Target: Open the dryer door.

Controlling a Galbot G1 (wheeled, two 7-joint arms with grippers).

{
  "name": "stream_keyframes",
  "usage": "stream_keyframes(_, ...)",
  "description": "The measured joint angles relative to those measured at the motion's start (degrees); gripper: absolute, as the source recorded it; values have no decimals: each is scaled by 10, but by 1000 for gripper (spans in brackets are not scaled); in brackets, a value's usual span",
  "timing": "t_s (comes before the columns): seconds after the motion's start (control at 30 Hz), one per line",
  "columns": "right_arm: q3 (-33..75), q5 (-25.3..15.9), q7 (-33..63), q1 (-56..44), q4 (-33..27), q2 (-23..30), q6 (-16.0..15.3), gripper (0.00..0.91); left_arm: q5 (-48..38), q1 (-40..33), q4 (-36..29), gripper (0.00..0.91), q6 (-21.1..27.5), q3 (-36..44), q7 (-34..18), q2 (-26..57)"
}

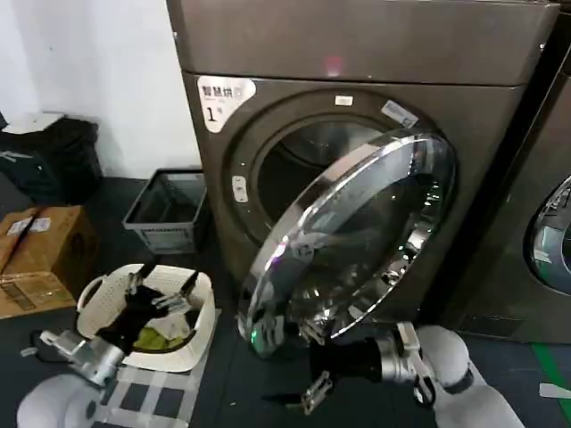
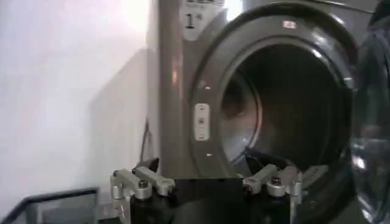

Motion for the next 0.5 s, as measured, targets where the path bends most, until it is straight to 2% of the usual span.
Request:
stream_keyframes(0.2, 38, 2, -2, -30, 16, -1, -1, 907, -3, -12, -1, 907, -1, 23, 0, 8)
stream_keyframes(0.5, 119, -9, -10, -62, 3, 19, -4, 907, -13, -38, 7, 907, -4, 73, 8, 27)
